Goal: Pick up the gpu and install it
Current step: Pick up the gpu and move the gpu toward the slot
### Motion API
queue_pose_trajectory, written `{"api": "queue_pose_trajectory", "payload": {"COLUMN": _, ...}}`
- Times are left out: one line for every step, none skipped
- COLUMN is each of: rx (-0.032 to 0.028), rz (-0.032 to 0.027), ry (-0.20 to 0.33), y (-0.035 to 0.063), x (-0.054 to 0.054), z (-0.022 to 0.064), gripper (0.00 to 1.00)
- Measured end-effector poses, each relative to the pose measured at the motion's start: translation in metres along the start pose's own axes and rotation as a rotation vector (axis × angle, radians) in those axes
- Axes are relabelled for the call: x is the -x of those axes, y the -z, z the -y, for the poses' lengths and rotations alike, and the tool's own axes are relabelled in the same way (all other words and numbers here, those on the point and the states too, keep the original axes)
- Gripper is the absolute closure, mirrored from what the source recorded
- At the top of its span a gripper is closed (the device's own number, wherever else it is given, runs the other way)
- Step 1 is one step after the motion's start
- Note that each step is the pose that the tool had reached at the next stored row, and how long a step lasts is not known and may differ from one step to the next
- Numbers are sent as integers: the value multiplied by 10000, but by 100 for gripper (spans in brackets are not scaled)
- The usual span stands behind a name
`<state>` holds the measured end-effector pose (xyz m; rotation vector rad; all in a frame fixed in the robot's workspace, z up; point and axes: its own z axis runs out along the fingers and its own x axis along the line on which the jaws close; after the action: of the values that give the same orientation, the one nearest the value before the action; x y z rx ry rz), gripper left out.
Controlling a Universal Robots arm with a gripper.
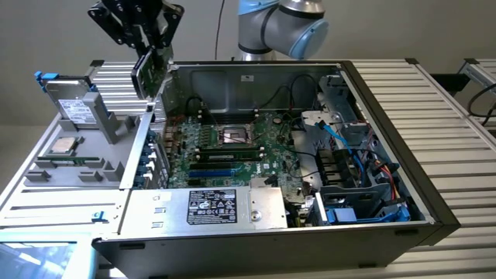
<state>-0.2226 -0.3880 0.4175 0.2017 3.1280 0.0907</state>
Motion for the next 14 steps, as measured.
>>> {"api": "queue_pose_trajectory", "payload": {"rx": 0, "rz": 0, "ry": 0, "y": -1, "x": 46, "z": -5, "gripper": 71}}
{"api": "queue_pose_trajectory", "payload": {"rx": 0, "rz": 0, "ry": 2, "y": -1, "x": 91, "z": -11, "gripper": 71}}
{"api": "queue_pose_trajectory", "payload": {"rx": 0, "rz": 0, "ry": 0, "y": -1, "x": 139, "z": -16, "gripper": 71}}
{"api": "queue_pose_trajectory", "payload": {"rx": 0, "rz": 0, "ry": 0, "y": -2, "x": 183, "z": -21, "gripper": 71}}
{"api": "queue_pose_trajectory", "payload": {"rx": 0, "rz": 0, "ry": 0, "y": -2, "x": 229, "z": -26, "gripper": 71}}
{"api": "queue_pose_trajectory", "payload": {"rx": -1, "rz": 0, "ry": 1, "y": -2, "x": 274, "z": -28, "gripper": 71}}
{"api": "queue_pose_trajectory", "payload": {"rx": 0, "rz": 0, "ry": 0, "y": -2, "x": 319, "z": -27, "gripper": 71}}
{"api": "queue_pose_trajectory", "payload": {"rx": 0, "rz": 0, "ry": 0, "y": -2, "x": 365, "z": -24, "gripper": 71}}
{"api": "queue_pose_trajectory", "payload": {"rx": 1, "rz": 0, "ry": 1, "y": -2, "x": 413, "z": -20, "gripper": 71}}
{"api": "queue_pose_trajectory", "payload": {"rx": 0, "rz": 0, "ry": 1, "y": -2, "x": 458, "z": -16, "gripper": 71}}
{"api": "queue_pose_trajectory", "payload": {"rx": 0, "rz": 0, "ry": 0, "y": -2, "x": 506, "z": -10, "gripper": 71}}
{"api": "queue_pose_trajectory", "payload": {"rx": -1, "rz": -1, "ry": 0, "y": -1, "x": 551, "z": -2, "gripper": 71}}
{"api": "queue_pose_trajectory", "payload": {"rx": -1, "rz": -1, "ry": 1, "y": 0, "x": 596, "z": 9, "gripper": 71}}
{"api": "queue_pose_trajectory", "payload": {"rx": 0, "rz": 0, "ry": 0, "y": 0, "x": 639, "z": 21, "gripper": 71}}
